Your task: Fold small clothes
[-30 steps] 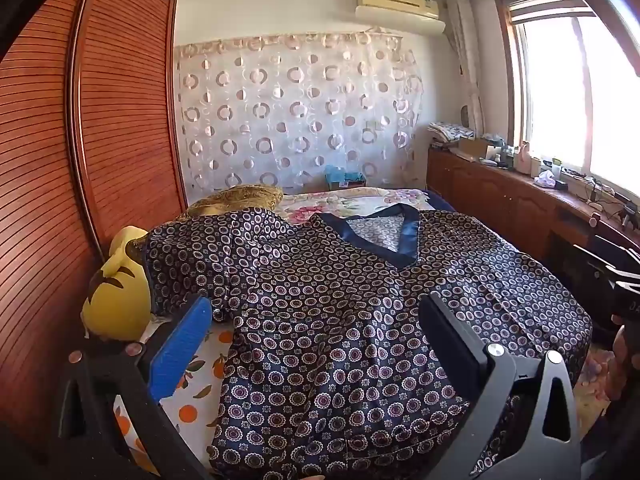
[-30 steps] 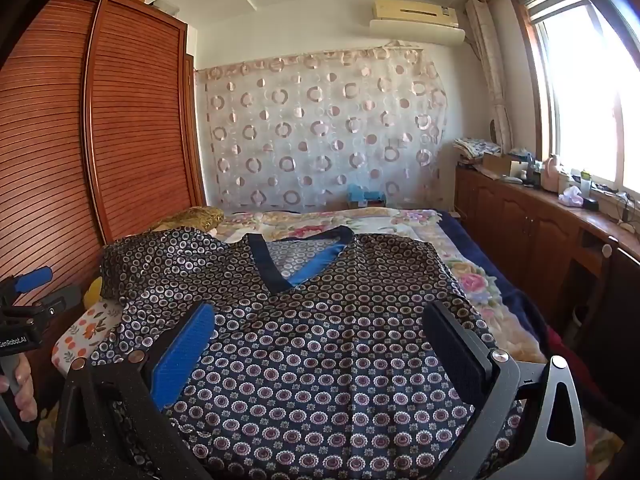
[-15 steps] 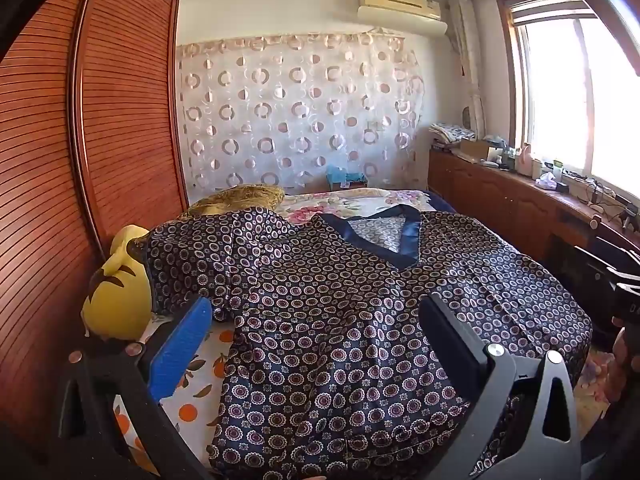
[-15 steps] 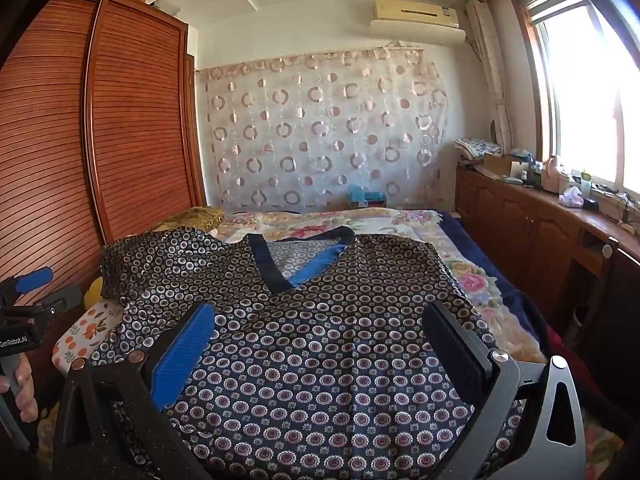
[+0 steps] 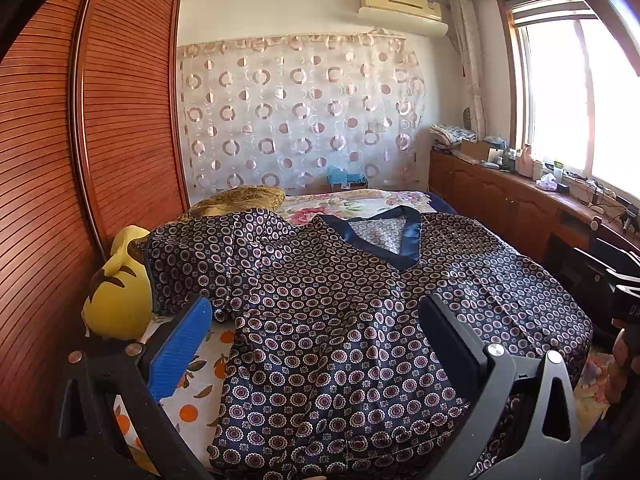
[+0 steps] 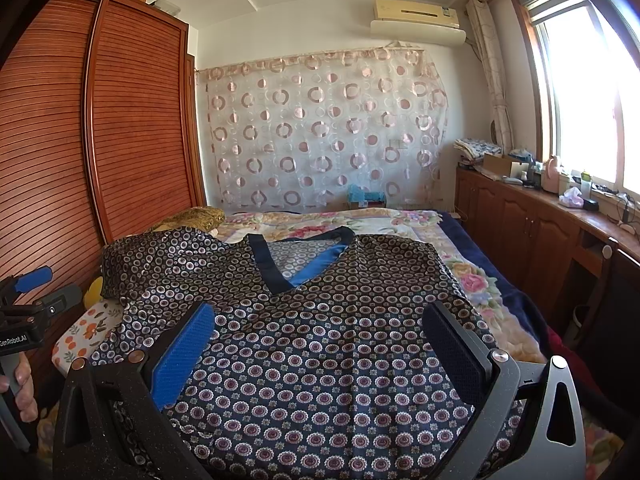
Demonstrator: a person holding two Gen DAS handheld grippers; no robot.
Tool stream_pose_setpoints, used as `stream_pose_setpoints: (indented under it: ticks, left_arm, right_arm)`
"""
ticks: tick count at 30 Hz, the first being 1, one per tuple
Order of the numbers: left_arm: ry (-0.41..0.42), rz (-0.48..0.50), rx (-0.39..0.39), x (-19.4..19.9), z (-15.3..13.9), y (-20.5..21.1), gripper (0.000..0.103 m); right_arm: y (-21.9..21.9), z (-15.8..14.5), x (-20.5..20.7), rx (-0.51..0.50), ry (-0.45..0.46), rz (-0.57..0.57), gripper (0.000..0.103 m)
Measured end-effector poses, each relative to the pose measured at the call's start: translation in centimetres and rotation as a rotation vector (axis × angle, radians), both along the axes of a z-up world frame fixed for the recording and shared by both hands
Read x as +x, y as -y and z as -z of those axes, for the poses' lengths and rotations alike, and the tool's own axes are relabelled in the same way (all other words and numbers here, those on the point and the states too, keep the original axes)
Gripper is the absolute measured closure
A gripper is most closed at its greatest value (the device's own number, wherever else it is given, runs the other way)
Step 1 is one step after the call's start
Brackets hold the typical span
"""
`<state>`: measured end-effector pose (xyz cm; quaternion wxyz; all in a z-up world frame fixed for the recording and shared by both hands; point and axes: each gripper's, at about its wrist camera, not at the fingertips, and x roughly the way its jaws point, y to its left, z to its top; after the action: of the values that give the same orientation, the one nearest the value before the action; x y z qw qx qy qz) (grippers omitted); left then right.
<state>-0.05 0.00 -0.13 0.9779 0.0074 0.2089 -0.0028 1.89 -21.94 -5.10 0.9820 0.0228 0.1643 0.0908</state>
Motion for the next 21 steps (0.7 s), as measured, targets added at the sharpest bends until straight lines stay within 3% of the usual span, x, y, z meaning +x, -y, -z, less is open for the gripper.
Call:
stream_pose_setpoints:
  ticks: [21]
  left_arm:
    - [0.009,0.002,0.002,-0.15,-0.53,0.17,0.000]
  right_arm:
    - [0.03,-0.07,-0.03,-0.001,0.002,-0.001,0.000]
